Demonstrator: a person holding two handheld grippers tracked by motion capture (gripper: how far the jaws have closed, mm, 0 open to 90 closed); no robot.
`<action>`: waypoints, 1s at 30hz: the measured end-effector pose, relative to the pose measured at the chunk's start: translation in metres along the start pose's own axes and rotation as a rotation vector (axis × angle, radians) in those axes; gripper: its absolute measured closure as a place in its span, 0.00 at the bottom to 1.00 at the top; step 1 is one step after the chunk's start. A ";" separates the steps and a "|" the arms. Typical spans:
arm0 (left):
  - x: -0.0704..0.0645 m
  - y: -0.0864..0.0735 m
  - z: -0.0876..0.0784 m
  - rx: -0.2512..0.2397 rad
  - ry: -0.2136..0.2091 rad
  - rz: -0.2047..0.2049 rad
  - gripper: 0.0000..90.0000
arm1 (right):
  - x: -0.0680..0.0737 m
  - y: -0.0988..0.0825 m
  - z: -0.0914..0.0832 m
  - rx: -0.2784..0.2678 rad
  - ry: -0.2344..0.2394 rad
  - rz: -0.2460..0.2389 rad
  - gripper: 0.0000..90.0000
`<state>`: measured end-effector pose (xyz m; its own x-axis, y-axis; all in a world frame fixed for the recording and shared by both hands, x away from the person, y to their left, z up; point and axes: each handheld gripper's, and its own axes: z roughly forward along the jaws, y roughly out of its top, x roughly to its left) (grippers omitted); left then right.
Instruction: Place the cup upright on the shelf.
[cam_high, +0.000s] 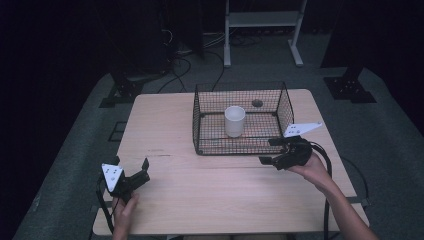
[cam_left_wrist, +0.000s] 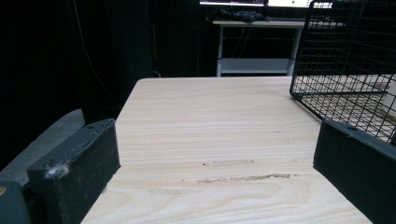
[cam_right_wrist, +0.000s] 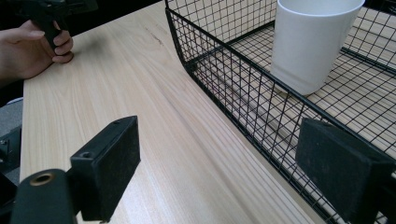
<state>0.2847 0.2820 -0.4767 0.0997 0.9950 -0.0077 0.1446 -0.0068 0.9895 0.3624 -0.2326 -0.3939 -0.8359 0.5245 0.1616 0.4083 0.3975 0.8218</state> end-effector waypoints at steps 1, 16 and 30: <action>0.000 0.000 0.000 -0.001 0.000 0.000 0.00 | 0.001 -0.001 -0.001 -0.004 -0.007 -0.006 0.15; 0.000 0.000 0.000 -0.003 -0.001 0.000 0.00 | 0.006 -0.018 -0.007 0.012 -0.025 -0.009 0.15; -0.001 0.000 0.000 -0.003 0.000 0.003 0.00 | 0.007 -0.047 -0.020 -0.007 -0.076 0.017 0.15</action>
<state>0.2847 0.2813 -0.4767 0.0999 0.9950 -0.0046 0.1411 -0.0096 0.9899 0.3297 -0.2627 -0.4202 -0.7985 0.5868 0.1343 0.4199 0.3830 0.8228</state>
